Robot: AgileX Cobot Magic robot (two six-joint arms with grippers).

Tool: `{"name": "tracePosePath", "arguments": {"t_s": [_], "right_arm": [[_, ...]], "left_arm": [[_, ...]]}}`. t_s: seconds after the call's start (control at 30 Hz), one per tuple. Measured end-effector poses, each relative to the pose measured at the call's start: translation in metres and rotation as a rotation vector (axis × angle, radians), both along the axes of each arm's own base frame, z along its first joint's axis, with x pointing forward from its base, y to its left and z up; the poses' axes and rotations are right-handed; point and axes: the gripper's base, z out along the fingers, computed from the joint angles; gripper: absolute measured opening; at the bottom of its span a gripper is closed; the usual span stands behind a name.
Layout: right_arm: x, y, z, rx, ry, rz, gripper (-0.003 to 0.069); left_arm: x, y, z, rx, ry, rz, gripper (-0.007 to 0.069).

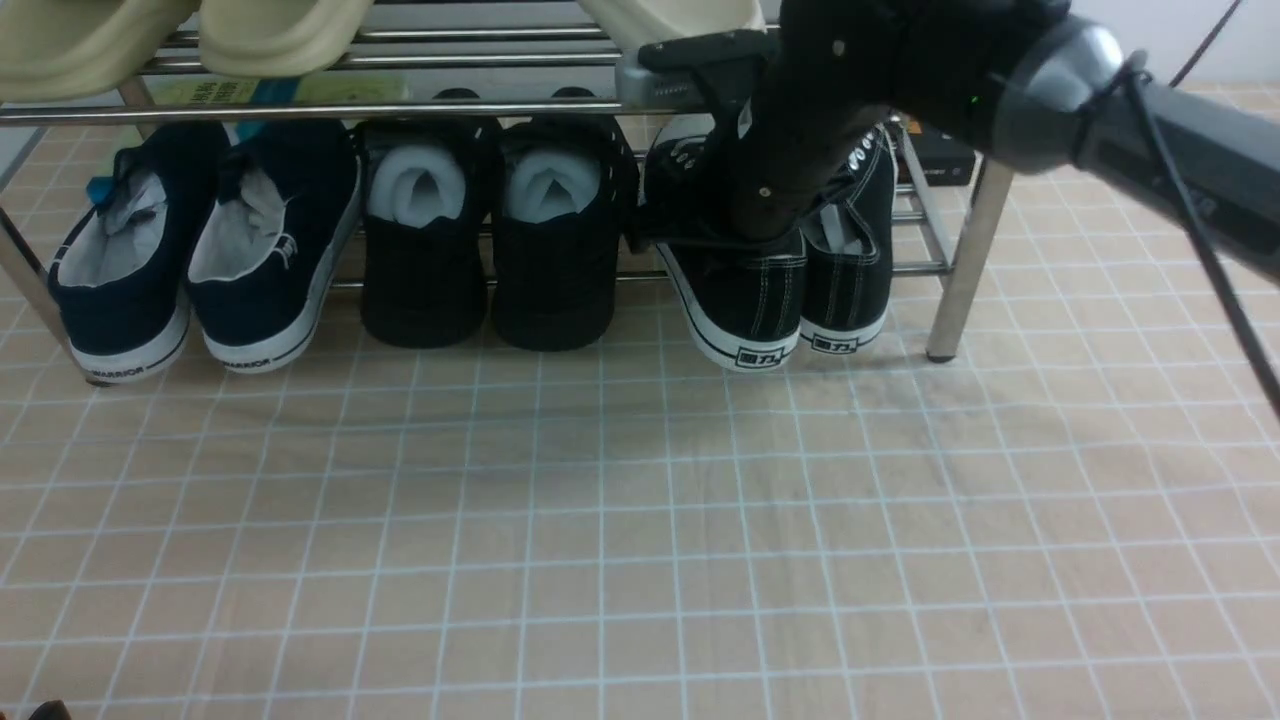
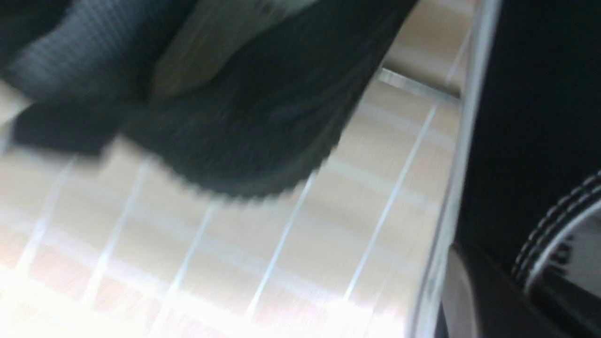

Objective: Take the shoes off the shelf from the light coffee tablecloth by hand.

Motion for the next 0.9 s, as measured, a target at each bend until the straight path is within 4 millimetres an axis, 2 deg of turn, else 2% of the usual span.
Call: {"name": "tracePosePath", "arguments": {"t_s": [0.03, 0.07, 0.1, 0.2, 0.4, 0.57, 0.67, 0.7, 0.73, 0.8, 0.83, 0.87, 0.9], "right_arm": [[-0.012, -0.003, 0.021, 0.035, 0.026, 0.012, 0.0], [-0.02, -0.005, 0.033, 0.054, 0.039, 0.021, 0.0], [-0.022, -0.005, 0.035, 0.054, 0.046, 0.023, 0.0], [-0.046, -0.014, 0.074, 0.097, 0.035, 0.062, 0.0], [-0.073, -0.027, 0.11, 0.13, 0.022, 0.099, 0.0001], [-0.096, -0.035, 0.13, 0.155, -0.017, 0.147, 0.0006], [-0.125, -0.035, 0.142, 0.165, -0.029, 0.193, 0.0006], [-0.128, -0.034, 0.143, 0.166, -0.028, 0.202, 0.0006], [-0.145, -0.032, 0.146, 0.169, -0.028, 0.234, 0.0006], [-0.168, -0.029, 0.144, 0.16, -0.006, 0.283, 0.0006], [-0.17, -0.029, 0.143, 0.158, -0.003, 0.288, 0.0006], [-0.185, -0.021, 0.132, 0.142, 0.04, 0.333, 0.0006], [-0.185, -0.021, 0.13, 0.139, 0.046, 0.333, 0.0006]], "left_arm": [[0.0, 0.0, 0.0, 0.0, 0.0, 0.0, 0.0242], [0.0, 0.0, 0.0, 0.0, 0.0, 0.0, 0.0242], [0.0, 0.0, 0.0, 0.0, 0.0, 0.0, 0.0242], [0.0, 0.0, 0.0, 0.0, 0.0, 0.0, 0.0242], [0.0, 0.0, 0.0, 0.0, 0.0, 0.0, 0.0242], [0.0, 0.0, 0.0, 0.0, 0.0, 0.0, 0.0242], [0.0, 0.0, 0.0, 0.0, 0.0, 0.0, 0.0242], [0.0, 0.0, 0.0, 0.0, 0.0, 0.0, 0.0242], [0.0, 0.0, 0.0, 0.0, 0.0, 0.0, 0.0242], [0.0, 0.0, 0.0, 0.0, 0.0, 0.0, 0.0242], [0.0, 0.0, 0.0, 0.0, 0.0, 0.0, 0.0242], [0.0, 0.0, 0.0, 0.0, 0.0, 0.0, 0.0242], [0.0, 0.0, 0.0, 0.0, 0.0, 0.0, 0.0242]]}}
